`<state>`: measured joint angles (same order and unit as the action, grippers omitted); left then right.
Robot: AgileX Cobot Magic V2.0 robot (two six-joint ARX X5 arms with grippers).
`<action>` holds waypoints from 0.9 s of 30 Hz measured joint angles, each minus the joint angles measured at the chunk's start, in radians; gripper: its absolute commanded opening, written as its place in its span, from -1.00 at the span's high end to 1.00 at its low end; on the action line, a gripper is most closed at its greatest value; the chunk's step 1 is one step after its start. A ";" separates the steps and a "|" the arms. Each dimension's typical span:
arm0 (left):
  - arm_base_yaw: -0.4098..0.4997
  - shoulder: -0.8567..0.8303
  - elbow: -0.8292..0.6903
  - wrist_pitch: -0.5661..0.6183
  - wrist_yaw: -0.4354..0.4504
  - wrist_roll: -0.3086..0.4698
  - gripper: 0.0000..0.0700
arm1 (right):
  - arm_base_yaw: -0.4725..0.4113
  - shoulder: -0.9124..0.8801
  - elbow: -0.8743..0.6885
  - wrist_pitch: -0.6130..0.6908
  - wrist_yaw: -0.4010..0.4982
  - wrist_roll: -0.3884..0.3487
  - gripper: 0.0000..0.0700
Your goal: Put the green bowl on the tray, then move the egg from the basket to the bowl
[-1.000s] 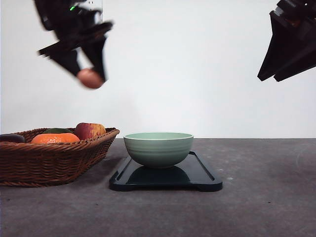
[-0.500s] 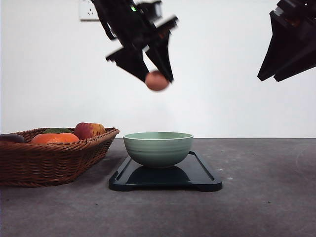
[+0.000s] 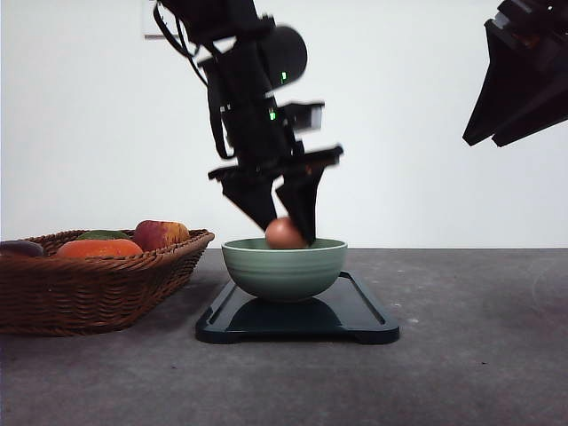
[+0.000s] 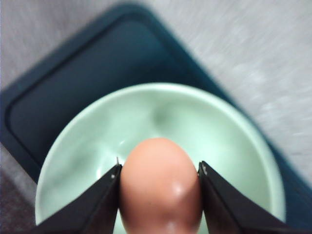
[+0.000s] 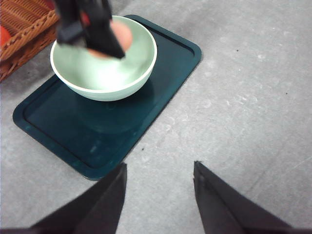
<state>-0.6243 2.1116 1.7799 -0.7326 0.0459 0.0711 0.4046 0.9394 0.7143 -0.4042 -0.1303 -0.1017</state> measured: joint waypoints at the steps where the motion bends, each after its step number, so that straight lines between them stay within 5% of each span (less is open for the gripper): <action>1: 0.000 0.007 0.000 0.000 -0.007 0.000 0.58 | 0.000 0.000 0.000 0.000 0.000 0.000 0.24; 23: 0.000 0.072 0.000 0.005 -0.023 0.000 0.58 | 0.000 0.000 0.000 0.000 0.000 0.000 0.24; 27: -0.001 0.073 0.000 0.008 -0.024 0.000 0.36 | 0.000 0.000 0.000 0.000 0.000 0.000 0.24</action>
<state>-0.6254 2.1849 1.7802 -0.7249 0.0223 0.0716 0.4046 0.9394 0.7143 -0.4042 -0.1303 -0.1017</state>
